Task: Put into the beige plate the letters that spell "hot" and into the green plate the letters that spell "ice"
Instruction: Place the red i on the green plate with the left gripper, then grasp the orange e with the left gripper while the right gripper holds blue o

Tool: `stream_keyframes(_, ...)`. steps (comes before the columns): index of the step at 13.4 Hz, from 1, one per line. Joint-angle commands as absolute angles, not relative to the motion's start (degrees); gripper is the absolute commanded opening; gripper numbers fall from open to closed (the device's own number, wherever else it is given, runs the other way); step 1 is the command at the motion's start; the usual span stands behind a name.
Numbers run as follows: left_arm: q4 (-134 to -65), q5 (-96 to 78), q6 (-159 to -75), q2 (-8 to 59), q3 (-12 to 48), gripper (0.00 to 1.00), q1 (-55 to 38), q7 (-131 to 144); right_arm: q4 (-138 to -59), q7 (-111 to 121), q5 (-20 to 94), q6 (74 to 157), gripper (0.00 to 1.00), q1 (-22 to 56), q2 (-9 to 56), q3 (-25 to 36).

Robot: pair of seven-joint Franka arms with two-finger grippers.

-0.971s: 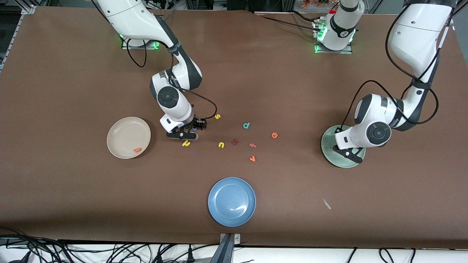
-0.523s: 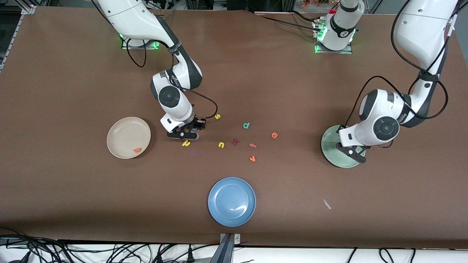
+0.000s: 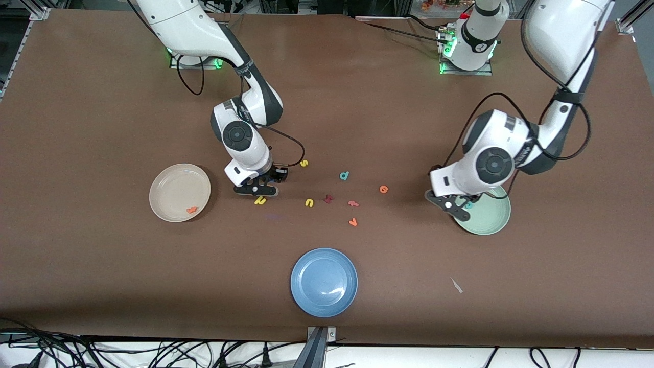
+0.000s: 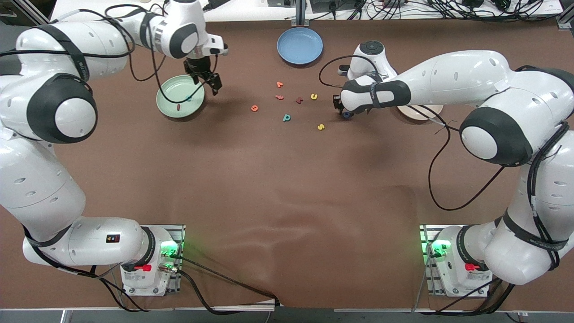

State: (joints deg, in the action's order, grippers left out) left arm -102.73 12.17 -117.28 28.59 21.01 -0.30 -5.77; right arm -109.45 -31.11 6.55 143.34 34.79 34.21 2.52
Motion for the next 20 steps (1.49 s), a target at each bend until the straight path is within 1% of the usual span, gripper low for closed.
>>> stream_keyframes(1,-99.8,11.0,-117.0,31.1,20.6,1.00,-6.3,1.7,-107.9,-32.4,5.5,143.2,0.48,35.3,35.3,2.8)
stream_keyframes(5,-99.9,10.1,-128.1,35.8,20.6,1.00,-11.1,8.7,-107.9,-32.6,5.5,143.3,0.43,35.3,35.8,2.8)
stream_keyframes(6,-100.1,10.1,-130.3,36.5,20.6,0.98,-11.2,8.7,-107.9,-33.5,5.5,143.3,0.42,35.3,35.8,2.8)
stream_keyframes(7,-100.1,10.1,-130.7,37.0,20.6,0.90,-11.2,8.8,-108.0,-34.2,5.5,143.3,0.42,35.3,35.9,2.8)
stream_keyframes(8,-100.1,10.1,-130.8,37.2,20.6,0.76,-11.2,8.8,-108.0,-34.5,5.4,143.3,0.41,35.3,35.8,2.8)
stream_keyframes(9,-100.1,10.1,-131.0,37.7,20.6,0.68,-11.2,8.8,-108.0,-34.5,5.4,143.3,0.40,35.4,35.8,2.8)
stream_keyframes(10,-100.1,10.1,-131.2,38.2,20.6,0.64,-11.2,8.9,-108.0,-34.5,5.4,143.3,0.38,35.4,35.9,2.8)
stream_keyframes(11,-100.1,10.1,-132.2,38.7,20.6,0.62,-11.3,8.9,-108.1,-34.5,5.5,143.3,0.38,35.3,35.9,2.8)
stream_keyframes(13,-100.2,10.2,-133.8,39.5,20.6,0.63,-11.3,9.0,-108.1,-34.7,5.6,143.3,0.37,35.4,35.9,2.8)
stream_keyframes(16,-100.3,10.5,-133.9,40.1,20.3,0.62,-12.0,9.0,-108.1,-35.9,5.4,143.3,0.35,35.5,35.9,2.8)
stream_keyframes(20,-100.5,10.7,-133.9,40.3,20.1,0.57,-12.0,9.0,-108.1,-36.0,5.6,143.5,0.31,35.9,36.3,2.8)
